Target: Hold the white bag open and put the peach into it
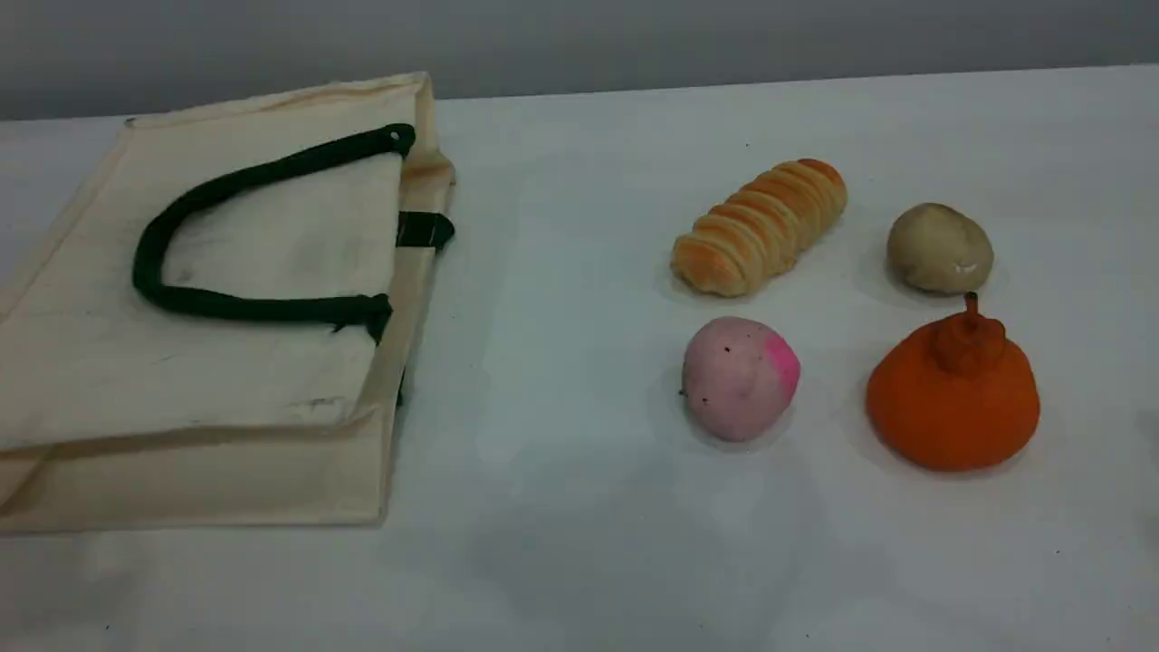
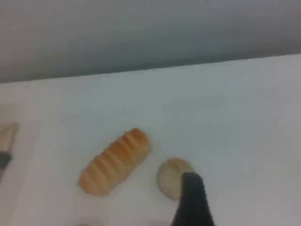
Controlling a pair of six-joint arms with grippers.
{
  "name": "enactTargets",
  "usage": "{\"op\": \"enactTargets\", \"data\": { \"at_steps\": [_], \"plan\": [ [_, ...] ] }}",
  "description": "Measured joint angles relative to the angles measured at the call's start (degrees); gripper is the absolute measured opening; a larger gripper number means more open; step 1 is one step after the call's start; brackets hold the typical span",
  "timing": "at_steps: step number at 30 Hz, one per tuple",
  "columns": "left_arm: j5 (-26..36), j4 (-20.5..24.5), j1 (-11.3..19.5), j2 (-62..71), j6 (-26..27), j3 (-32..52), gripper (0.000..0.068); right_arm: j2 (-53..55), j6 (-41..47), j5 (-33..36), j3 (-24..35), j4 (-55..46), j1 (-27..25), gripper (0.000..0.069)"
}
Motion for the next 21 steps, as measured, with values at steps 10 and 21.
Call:
{"op": "enactTargets", "data": {
  "at_steps": [10, 21],
  "plan": [
    [-0.14, 0.00, 0.00, 2.96, 0.00, 0.06, 0.0442, 5.76, -6.27, -1.98, -0.06, 8.10, 0.00, 0.0470],
    [-1.63, 0.00, 0.00, 12.88, -0.05, -1.36, 0.0442, 15.77, -12.10, -1.44, -4.20, 13.76, 0.00, 0.0467]
  ]
}}
